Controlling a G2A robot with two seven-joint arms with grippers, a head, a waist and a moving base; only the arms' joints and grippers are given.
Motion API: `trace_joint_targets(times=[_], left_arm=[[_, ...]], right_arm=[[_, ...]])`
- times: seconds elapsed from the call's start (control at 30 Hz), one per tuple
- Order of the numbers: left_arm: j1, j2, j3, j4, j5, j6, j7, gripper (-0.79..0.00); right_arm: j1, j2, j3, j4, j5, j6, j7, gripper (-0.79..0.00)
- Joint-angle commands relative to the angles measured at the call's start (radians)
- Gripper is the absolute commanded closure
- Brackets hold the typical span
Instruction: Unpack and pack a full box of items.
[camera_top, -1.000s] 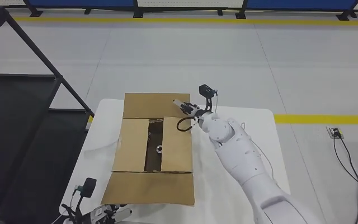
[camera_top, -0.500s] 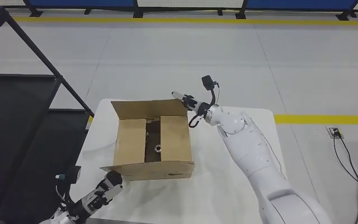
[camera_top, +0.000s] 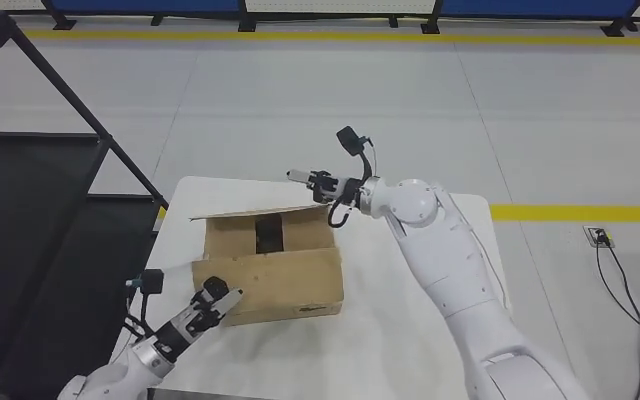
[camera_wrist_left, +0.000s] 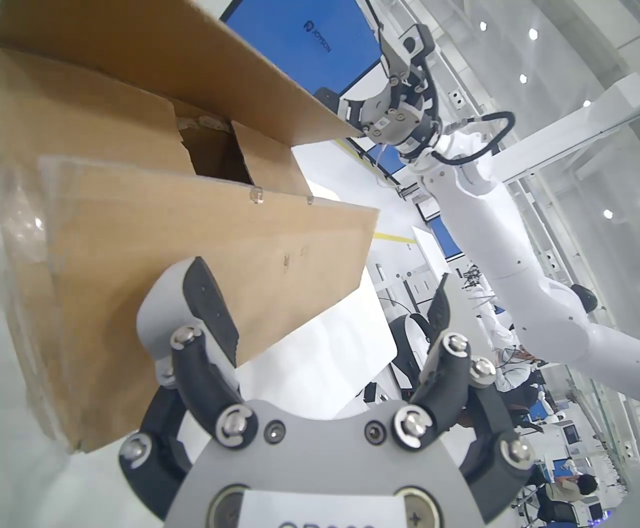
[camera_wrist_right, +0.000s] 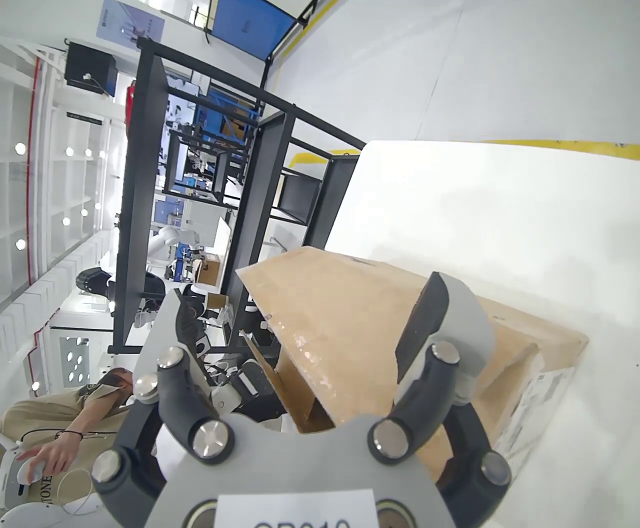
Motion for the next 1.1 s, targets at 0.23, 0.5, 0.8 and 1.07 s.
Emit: trace_joint_targets(times=[0.23,0.5,0.8,1.07], left_arm=[[-0.063,-0.005,0.050,0.027,0.038,0.040,0.006,-0.785],[-0.102,-0.010,0.076,0.047,0.060,0.068,0.023,-0.785],[-0.144,-0.013,0.101,0.078,0.087,0.084,0.025,-0.785],[-0.063,-0.017,0.013,0.070,-0.016,0.042,0.159,-0.785]], right_arm=[[-0.021,0.005,-0.037,-0.092,0.001,0.245,0.154,-0.785],[-0.057,0.011,-0.030,-0.079,0.069,0.307,0.198,-0.785],[-0.081,0.015,-0.038,-0.096,0.112,0.353,0.194,-0.785],[-0.110,0.022,-0.058,-0.114,0.112,0.349,0.202,-0.785]])
